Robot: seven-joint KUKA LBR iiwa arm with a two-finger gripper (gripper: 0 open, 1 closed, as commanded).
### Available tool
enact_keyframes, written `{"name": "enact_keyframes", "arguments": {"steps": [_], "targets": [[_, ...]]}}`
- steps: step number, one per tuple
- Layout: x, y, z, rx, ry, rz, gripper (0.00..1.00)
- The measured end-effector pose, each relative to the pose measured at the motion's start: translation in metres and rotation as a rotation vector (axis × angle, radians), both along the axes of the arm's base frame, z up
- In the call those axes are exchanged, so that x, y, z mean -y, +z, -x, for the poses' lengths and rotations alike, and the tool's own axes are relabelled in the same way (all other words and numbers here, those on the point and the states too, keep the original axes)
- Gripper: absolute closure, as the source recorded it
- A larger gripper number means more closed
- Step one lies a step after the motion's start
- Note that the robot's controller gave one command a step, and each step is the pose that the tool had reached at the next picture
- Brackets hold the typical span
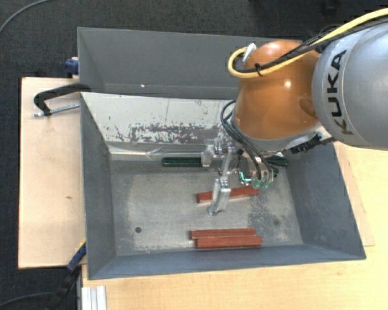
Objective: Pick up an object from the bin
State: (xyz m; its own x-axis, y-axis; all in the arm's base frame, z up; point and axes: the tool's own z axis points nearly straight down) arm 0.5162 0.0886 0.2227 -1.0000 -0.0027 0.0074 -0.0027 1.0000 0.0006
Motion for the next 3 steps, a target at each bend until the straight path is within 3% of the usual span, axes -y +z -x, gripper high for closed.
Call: {"name": "enact_keyframes", "arguments": {"steps": [1, 3], "targets": [[0.0993, -0.1564, -0.0367, 0.003, 0.084, 0.001, 0.0], [0.0973, -0.1549, -0.0383, 0.01, 0.081, -0.002, 0.0]]}}
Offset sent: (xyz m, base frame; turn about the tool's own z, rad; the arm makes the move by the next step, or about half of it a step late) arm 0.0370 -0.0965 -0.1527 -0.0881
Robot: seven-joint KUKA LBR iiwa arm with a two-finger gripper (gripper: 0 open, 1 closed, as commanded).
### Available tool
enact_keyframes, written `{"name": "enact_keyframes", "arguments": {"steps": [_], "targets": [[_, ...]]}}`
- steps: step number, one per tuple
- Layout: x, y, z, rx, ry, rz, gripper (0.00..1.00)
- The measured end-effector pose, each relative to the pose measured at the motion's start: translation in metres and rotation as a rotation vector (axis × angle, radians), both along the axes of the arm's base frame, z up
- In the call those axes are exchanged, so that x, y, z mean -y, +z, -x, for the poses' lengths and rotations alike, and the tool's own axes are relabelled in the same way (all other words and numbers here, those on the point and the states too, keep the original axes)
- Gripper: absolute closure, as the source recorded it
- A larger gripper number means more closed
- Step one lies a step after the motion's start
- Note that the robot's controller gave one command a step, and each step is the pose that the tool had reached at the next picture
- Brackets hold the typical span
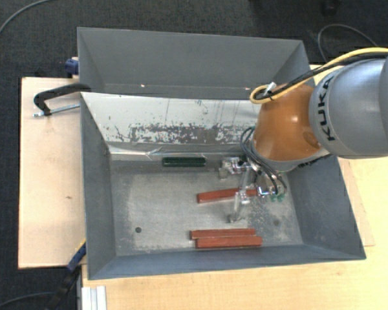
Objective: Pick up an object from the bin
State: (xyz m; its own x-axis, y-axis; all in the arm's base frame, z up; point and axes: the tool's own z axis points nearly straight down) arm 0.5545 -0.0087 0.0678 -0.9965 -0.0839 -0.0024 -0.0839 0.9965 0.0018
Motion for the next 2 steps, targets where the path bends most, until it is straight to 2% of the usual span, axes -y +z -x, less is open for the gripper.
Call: {"name": "enact_keyframes", "arguments": {"steps": [2], "targets": [[-0.002, 0.0017, -0.0022, 0.002, -0.002, 0.0, 0.0]]}}
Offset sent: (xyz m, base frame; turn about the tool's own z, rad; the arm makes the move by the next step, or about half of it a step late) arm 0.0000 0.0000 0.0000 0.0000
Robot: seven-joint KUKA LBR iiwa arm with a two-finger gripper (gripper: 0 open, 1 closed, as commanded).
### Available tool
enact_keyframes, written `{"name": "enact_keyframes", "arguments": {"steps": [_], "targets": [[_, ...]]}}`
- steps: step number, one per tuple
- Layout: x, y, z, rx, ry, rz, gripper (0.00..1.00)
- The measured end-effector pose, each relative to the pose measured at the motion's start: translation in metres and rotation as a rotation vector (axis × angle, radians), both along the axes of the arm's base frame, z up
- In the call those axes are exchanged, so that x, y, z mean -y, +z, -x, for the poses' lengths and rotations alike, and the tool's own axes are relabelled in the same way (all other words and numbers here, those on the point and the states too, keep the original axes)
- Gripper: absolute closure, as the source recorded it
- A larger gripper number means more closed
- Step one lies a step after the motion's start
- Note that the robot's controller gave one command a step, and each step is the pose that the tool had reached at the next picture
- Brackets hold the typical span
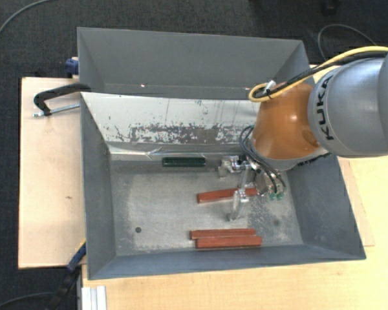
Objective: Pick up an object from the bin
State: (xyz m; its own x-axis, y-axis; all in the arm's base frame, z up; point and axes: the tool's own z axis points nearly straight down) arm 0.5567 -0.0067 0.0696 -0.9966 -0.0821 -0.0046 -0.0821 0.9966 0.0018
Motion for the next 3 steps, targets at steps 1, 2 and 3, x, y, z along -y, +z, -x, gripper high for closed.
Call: {"name": "enact_keyframes", "arguments": {"steps": [1, 2, 3], "targets": [[0.0, 0.0, 0.0, -0.001, -0.001, 0.0, 1.0], [-0.001, 0.058, -0.003, 0.007, -0.002, 0.001, 1.0], [-0.001, 0.097, -0.005, 0.006, -0.003, 0.001, 1.0]]}}
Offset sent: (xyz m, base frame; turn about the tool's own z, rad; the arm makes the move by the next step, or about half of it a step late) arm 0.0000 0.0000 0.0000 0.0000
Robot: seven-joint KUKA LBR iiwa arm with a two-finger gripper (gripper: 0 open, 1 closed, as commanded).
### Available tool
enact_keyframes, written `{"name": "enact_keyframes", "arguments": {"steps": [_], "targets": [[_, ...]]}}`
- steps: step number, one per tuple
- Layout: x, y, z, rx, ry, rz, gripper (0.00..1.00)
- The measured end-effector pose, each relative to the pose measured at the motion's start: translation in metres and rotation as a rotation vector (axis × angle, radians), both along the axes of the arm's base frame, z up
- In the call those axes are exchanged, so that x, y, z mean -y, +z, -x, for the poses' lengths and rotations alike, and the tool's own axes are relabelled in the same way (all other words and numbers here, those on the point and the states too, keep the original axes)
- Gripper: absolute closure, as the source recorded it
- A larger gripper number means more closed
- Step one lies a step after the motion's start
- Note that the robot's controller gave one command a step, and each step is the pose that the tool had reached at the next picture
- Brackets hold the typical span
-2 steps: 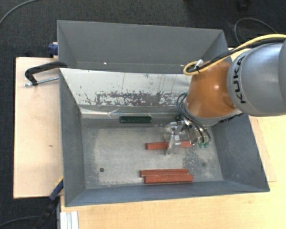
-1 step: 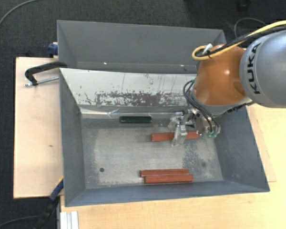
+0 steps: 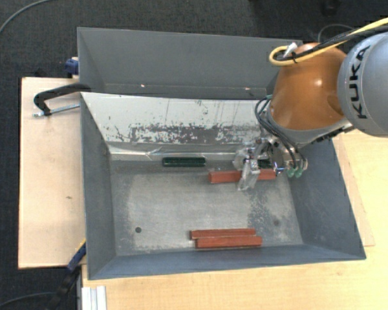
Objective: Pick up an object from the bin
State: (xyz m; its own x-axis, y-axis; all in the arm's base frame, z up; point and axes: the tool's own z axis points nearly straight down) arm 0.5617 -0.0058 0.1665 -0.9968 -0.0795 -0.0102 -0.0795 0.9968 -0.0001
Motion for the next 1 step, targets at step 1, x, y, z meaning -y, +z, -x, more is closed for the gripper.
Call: {"name": "enact_keyframes", "arguments": {"steps": [1], "targets": [[-0.0004, 0.0138, -0.0018, -0.002, -0.001, 0.0, 1.0]]}}
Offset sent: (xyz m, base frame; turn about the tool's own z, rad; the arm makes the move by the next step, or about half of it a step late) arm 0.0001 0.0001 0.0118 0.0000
